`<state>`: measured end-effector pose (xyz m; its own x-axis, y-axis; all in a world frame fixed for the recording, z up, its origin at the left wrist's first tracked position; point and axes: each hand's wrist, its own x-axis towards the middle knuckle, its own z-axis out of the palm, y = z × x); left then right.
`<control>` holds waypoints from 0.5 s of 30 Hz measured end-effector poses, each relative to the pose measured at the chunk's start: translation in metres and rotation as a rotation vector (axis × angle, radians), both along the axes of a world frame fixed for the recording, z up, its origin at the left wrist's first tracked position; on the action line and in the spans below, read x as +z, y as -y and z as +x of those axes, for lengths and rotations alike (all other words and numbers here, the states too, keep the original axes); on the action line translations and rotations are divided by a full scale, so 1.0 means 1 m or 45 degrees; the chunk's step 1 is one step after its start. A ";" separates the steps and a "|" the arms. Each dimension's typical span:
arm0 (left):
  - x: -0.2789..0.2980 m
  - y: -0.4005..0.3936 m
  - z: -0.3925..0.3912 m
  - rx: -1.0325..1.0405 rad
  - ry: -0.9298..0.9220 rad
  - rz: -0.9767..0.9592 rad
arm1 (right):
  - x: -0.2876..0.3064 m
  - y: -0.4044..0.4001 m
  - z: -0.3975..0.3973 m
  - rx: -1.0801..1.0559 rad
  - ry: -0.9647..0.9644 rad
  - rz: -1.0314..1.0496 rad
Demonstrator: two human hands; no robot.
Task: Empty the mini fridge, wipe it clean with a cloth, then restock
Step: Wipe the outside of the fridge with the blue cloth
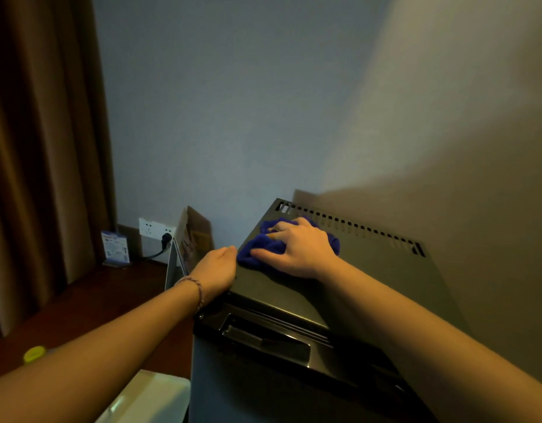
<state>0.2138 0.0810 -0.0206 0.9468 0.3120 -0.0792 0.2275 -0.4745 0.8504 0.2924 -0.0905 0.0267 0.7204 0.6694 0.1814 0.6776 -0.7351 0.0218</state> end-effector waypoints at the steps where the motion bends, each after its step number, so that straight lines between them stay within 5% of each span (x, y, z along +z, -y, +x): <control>1: 0.002 0.000 -0.002 0.011 -0.008 -0.129 | -0.001 0.004 -0.011 0.014 -0.005 0.007; 9: 0.018 0.011 -0.013 -0.164 -0.068 -0.991 | -0.001 0.004 -0.076 0.073 0.010 -0.055; 15: 0.014 0.004 -0.012 -0.296 -0.094 -1.155 | -0.002 -0.019 -0.066 0.043 0.038 -0.068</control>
<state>0.2021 0.0765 -0.0063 0.9604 -0.0945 -0.2620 0.2786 0.3220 0.9048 0.2269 -0.0715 0.0251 0.6918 0.7028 0.1658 0.7007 -0.7088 0.0810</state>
